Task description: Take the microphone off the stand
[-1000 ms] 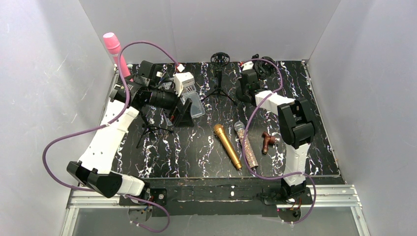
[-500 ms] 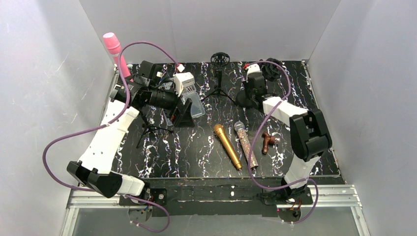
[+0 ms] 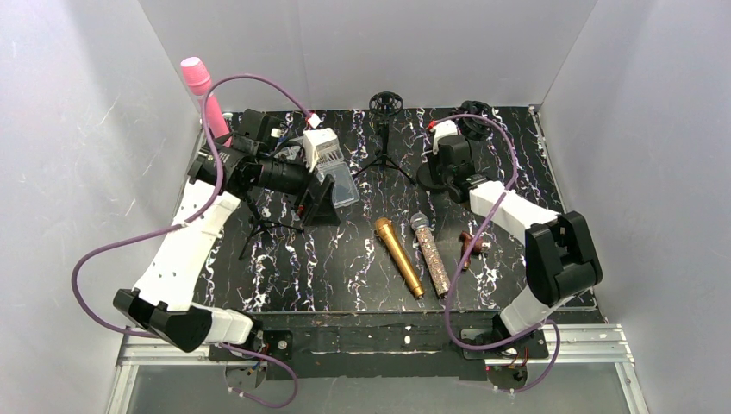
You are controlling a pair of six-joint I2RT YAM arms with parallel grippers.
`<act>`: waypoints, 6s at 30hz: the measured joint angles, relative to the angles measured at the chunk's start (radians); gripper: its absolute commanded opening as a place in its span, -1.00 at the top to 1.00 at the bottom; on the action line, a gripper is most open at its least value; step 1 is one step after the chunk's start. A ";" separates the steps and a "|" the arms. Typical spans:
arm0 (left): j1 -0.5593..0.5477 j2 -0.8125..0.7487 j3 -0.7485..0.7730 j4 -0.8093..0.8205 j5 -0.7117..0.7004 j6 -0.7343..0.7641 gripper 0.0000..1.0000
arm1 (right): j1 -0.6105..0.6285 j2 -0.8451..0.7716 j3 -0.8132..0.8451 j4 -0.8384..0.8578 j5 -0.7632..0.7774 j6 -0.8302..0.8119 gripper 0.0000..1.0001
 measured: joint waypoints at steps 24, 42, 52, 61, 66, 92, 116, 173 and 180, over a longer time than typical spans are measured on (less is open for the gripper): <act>0.000 -0.027 -0.034 0.008 0.011 -0.015 -0.99 | 0.004 0.116 0.175 0.092 0.130 -0.006 -0.06; 0.000 -0.014 -0.034 0.008 0.012 -0.014 -0.99 | -0.014 0.229 0.193 0.227 0.195 -0.098 0.07; 0.000 -0.006 -0.034 0.008 0.011 -0.014 -0.99 | -0.029 0.258 0.214 0.252 0.163 -0.093 0.91; 0.000 -0.001 -0.034 0.010 0.012 -0.015 -0.99 | -0.045 0.211 0.198 0.206 0.122 -0.105 0.97; 0.000 0.024 -0.022 0.029 0.013 -0.019 -0.99 | -0.068 0.120 0.199 0.152 0.095 -0.123 0.97; -0.188 0.409 0.505 0.197 -0.030 -0.129 -0.99 | -0.085 -0.222 0.661 -0.583 -0.806 0.145 0.97; -0.224 0.435 0.414 0.286 -0.003 -0.245 0.73 | -0.080 -0.244 0.640 -0.518 -1.035 0.357 0.97; -0.332 0.421 0.380 0.212 -0.454 -0.401 1.00 | -0.070 -0.267 0.347 -0.260 -0.942 0.685 0.97; -0.254 0.336 0.267 0.326 -0.143 -0.537 1.00 | -0.077 -0.291 0.342 -0.160 -1.068 0.647 0.97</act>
